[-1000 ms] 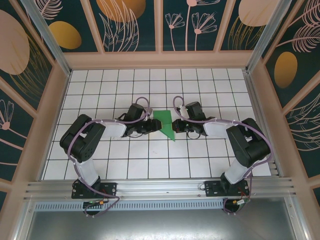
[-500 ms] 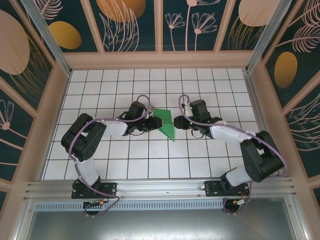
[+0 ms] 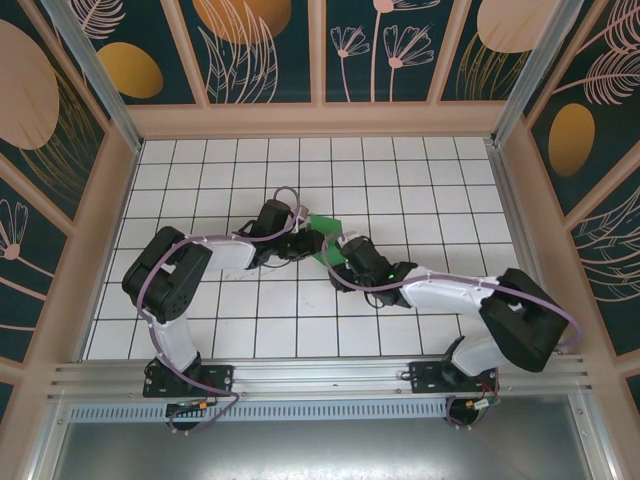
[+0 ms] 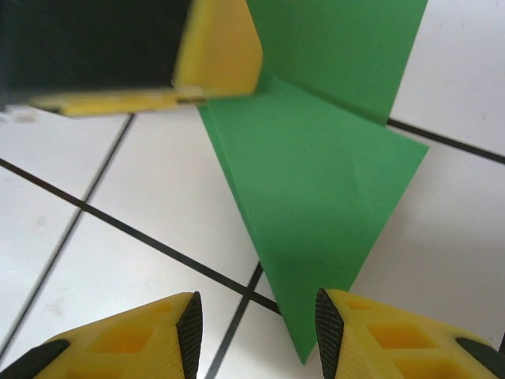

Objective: Fold a paper plane with a square sheet of paper (fold left side to right side)
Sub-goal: Fourth fold the wing at the center of the table.

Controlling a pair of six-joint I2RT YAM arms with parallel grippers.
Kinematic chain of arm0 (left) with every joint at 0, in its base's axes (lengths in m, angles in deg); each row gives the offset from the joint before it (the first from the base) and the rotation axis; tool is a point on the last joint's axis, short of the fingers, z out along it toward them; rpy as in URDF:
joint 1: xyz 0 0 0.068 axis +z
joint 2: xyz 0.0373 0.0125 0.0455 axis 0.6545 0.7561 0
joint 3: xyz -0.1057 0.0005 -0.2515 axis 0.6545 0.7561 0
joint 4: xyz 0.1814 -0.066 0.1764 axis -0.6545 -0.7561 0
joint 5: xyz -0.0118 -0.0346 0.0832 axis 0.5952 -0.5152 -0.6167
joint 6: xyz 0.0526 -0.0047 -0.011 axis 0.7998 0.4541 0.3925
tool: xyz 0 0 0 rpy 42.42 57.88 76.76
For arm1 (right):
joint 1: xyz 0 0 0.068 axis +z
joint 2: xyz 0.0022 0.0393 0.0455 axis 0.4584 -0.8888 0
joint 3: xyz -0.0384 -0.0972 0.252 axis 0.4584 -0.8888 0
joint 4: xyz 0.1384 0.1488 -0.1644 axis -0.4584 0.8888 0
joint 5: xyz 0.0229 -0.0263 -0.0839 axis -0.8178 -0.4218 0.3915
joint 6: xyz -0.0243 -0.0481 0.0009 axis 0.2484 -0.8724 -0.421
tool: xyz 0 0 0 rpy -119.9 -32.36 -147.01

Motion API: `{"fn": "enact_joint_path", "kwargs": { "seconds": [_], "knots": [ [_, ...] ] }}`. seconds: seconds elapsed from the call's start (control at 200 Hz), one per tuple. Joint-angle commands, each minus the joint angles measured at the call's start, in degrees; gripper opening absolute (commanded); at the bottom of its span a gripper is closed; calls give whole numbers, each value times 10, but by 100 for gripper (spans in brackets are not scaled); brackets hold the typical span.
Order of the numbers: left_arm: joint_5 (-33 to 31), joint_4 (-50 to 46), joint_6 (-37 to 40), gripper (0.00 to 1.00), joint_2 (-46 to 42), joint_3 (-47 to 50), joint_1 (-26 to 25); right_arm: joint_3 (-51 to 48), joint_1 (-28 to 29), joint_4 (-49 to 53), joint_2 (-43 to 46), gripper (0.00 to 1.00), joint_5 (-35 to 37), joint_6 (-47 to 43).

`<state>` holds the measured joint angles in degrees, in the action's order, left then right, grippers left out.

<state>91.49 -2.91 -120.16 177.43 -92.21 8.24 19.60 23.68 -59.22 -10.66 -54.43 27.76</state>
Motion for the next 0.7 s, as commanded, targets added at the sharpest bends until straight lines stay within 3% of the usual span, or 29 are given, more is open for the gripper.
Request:
{"fn": "enact_joint_path", "kwargs": {
  "seconds": [0.0,0.345,0.696],
  "knots": [
    [12,20,-17,32,-11,-13,-4,25,9,-19,-33,45,46,12],
    [16,23,-23,32,-8,-16,-5,39,12,-22,-75,44,64,6],
    [12,17,-20,34,-9,-19,-4,55,12,-18,-99,32,71,0]
  ]
}}
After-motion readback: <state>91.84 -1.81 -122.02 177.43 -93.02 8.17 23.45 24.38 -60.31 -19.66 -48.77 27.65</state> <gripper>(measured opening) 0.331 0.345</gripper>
